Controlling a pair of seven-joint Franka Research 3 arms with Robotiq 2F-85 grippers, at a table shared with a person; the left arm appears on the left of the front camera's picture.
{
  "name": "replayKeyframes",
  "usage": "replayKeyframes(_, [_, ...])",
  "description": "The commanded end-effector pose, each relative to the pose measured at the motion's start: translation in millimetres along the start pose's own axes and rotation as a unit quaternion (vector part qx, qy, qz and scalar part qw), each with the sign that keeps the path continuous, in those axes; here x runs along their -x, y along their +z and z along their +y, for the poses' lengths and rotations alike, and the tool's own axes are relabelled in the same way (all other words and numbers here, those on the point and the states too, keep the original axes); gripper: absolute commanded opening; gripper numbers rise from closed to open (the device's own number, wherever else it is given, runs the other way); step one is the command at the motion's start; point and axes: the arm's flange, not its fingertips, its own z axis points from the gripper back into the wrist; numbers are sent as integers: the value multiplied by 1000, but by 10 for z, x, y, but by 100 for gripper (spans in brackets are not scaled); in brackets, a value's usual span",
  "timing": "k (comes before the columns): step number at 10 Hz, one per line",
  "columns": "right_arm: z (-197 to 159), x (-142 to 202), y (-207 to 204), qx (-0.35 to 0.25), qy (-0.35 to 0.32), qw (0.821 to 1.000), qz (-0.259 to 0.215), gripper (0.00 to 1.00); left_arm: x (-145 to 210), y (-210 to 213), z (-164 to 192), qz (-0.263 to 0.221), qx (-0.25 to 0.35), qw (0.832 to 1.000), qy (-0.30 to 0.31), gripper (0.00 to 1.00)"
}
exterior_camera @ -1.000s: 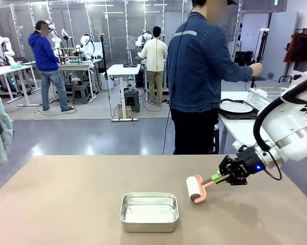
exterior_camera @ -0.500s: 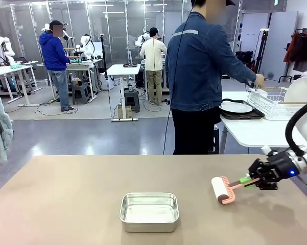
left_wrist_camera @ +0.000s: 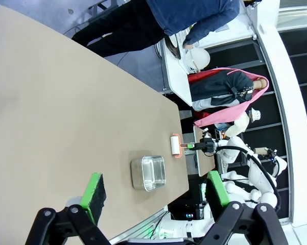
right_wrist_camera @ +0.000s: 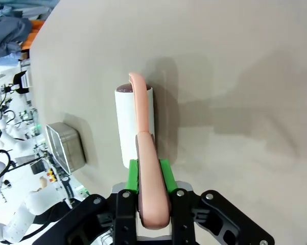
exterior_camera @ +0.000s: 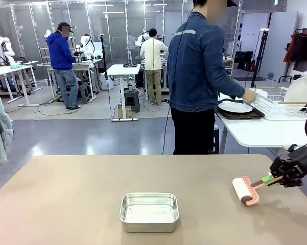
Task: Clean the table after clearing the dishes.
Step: When the right (or left) Handle tray is removed, use the right hand (or left hand) to clean the right (or left) side of the table with the Lint Roller.
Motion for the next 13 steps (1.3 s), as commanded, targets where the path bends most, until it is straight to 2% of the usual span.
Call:
replayKeyframes(1, [-300,266,34,150,-16,988,19,21,9,28,-35,-1,4,1000,8,100])
replayKeyframes(4, [10,399,401,197,-28,980,-12,21,9,28,-35,-1,4,1000,8,100])
replayKeyframes(6, [365,514,579,244,-19,969,-21,21,9,28,-35,-1,4,1000,8,100])
replayKeyframes(10, [924,773,881,266,1,962,-55,21,9,28,-35,-1,4,1000,8,100])
replayKeyframes(12, [1093,834,906,276,4,959,-66,21,9,28,-35,-1,4,1000,8,100])
replayKeyframes(13, [918,733,946,260,16,964,-57,21,9,28,-35,-1,4,1000,8,100])
